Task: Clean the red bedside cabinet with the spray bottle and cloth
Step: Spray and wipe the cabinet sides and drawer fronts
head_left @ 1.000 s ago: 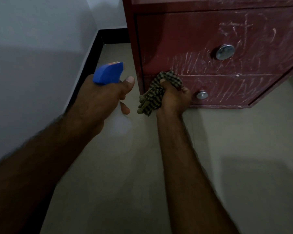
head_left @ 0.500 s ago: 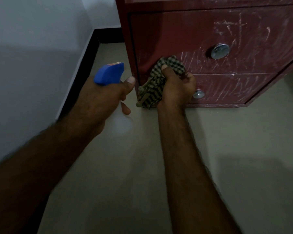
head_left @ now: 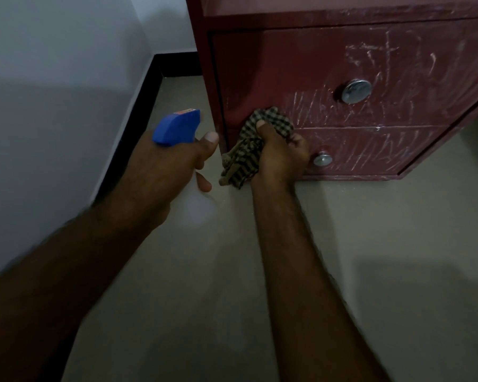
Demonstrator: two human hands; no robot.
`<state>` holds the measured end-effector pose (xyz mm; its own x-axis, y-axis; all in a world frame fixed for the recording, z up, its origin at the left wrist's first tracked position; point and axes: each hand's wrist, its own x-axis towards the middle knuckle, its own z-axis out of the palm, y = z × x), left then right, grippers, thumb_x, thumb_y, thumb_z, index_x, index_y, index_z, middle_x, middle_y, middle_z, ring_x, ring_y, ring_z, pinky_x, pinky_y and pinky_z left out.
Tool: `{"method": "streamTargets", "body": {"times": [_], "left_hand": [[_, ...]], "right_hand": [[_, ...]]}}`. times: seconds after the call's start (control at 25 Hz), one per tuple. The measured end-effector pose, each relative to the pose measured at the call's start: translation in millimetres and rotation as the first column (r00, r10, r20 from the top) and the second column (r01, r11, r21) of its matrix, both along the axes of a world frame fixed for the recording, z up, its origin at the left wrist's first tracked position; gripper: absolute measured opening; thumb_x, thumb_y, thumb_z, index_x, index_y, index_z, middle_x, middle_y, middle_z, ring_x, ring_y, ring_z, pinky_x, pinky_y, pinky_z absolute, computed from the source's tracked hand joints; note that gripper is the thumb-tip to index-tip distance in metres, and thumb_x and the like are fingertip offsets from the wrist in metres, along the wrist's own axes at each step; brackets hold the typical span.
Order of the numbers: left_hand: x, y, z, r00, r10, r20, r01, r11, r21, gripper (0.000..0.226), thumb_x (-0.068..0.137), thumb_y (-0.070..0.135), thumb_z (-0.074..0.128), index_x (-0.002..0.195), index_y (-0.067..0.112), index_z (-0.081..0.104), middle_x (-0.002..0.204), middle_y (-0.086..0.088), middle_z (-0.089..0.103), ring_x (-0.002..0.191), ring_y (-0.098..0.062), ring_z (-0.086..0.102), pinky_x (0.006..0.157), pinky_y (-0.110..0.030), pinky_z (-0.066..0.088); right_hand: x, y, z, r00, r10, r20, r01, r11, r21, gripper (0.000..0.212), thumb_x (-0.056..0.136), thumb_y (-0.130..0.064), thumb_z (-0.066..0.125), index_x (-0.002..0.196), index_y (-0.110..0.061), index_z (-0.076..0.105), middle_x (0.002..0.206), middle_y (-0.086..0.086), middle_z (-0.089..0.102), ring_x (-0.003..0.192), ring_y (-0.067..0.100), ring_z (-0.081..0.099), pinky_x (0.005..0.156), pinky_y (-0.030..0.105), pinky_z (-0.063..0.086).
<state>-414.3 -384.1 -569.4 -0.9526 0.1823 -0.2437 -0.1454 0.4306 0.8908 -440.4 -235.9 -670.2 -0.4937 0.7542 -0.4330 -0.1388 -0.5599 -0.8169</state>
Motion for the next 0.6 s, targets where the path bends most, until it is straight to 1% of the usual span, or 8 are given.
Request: {"method": "streamTargets", "body": {"times": [0.08,0.16,0.24,0.28,0.44,0.48,0.56,0.6], "left_hand": [[-1,-1,1,1.0,0.008,0.0,-0.008,1.0,0.01,0.047,0.088,0.042,0.071,0.123,0.012,0.059,0.101,-0.01,0.067,0.07,-0.024,0.071,0.091,-0.059,0.055],[-2,-3,1,1.0,0.012,0.006,-0.012,1.0,0.013,0.054,0.089,0.041,0.07,0.131,0.01,0.055,0.101,-0.01,0.067,0.069,-0.023,0.07,0.091,-0.058,0.055],[-3,-6,2,1.0,0.01,-0.003,-0.01,1.0,0.01,0.055,0.089,0.04,0.069,0.134,0.012,0.053,0.102,-0.01,0.066,0.069,-0.023,0.07,0.091,-0.058,0.056],[-3,-8,3,1.0,0.014,-0.004,-0.014,1.0,0.009,0.056,0.089,0.041,0.069,0.135,0.013,0.053,0.102,-0.01,0.066,0.069,-0.023,0.07,0.091,-0.057,0.056],[-3,-15,5,1.0,0.029,-0.01,-0.029,0.999,0.02,0.057,0.088,0.042,0.071,0.135,0.015,0.052,0.102,-0.01,0.067,0.068,-0.022,0.07,0.09,-0.057,0.056],[-2,-16,5,1.0,0.019,-0.018,-0.019,1.0,0.022,0.051,0.089,0.041,0.07,0.131,0.018,0.054,0.101,-0.01,0.067,0.069,-0.023,0.07,0.091,-0.057,0.056],[-1,-17,6,0.999,-0.001,-0.036,0.002,0.999,0.043,0.023,0.091,0.039,0.068,0.108,0.031,0.056,0.1,-0.01,0.066,0.071,-0.024,0.069,0.092,-0.057,0.055],[0,-18,7,0.999,0.002,-0.036,0.0,0.999,0.051,0.018,0.091,0.038,0.068,0.098,0.036,0.052,0.1,-0.009,0.066,0.072,-0.024,0.068,0.092,-0.057,0.055]], "right_hand": [[0,-4,4,1.0,0.009,0.025,-0.009,1.0,-0.012,0.037,0.071,-0.009,0.093,0.096,-0.015,0.067,0.094,0.007,0.077,0.082,0.027,0.078,0.069,0.053,0.066],[-3,-2,21,0.999,0.034,-0.039,-0.034,0.999,0.019,0.04,0.075,-0.012,0.092,0.105,-0.014,0.066,0.098,0.006,0.077,0.083,0.025,0.078,0.067,0.047,0.067],[-7,-1,34,0.992,0.045,-0.118,-0.037,0.996,0.076,0.048,0.077,-0.013,0.091,0.116,-0.013,0.063,0.105,0.006,0.075,0.087,0.023,0.077,0.065,0.038,0.066],[-8,-2,35,0.992,0.047,-0.119,-0.037,0.996,0.085,0.051,0.076,-0.014,0.092,0.118,-0.012,0.063,0.106,0.005,0.075,0.088,0.022,0.077,0.064,0.037,0.066],[-8,-17,20,0.999,0.046,0.005,-0.046,0.999,0.0,0.048,0.07,-0.014,0.095,0.109,-0.012,0.067,0.102,0.008,0.076,0.085,0.027,0.077,0.065,0.049,0.067],[-9,-18,20,0.999,0.045,0.007,-0.045,0.999,-0.009,0.046,0.069,-0.014,0.094,0.106,-0.012,0.068,0.1,0.008,0.077,0.083,0.028,0.077,0.064,0.051,0.066],[-13,-17,28,0.998,0.054,-0.033,-0.054,0.999,0.009,0.043,0.07,-0.015,0.093,0.104,-0.013,0.067,0.098,0.008,0.077,0.082,0.028,0.078,0.064,0.051,0.066],[-14,-17,33,0.996,0.059,-0.067,-0.058,0.998,0.02,0.042,0.072,-0.014,0.092,0.106,-0.013,0.067,0.099,0.007,0.077,0.083,0.028,0.078,0.064,0.05,0.066]]}}
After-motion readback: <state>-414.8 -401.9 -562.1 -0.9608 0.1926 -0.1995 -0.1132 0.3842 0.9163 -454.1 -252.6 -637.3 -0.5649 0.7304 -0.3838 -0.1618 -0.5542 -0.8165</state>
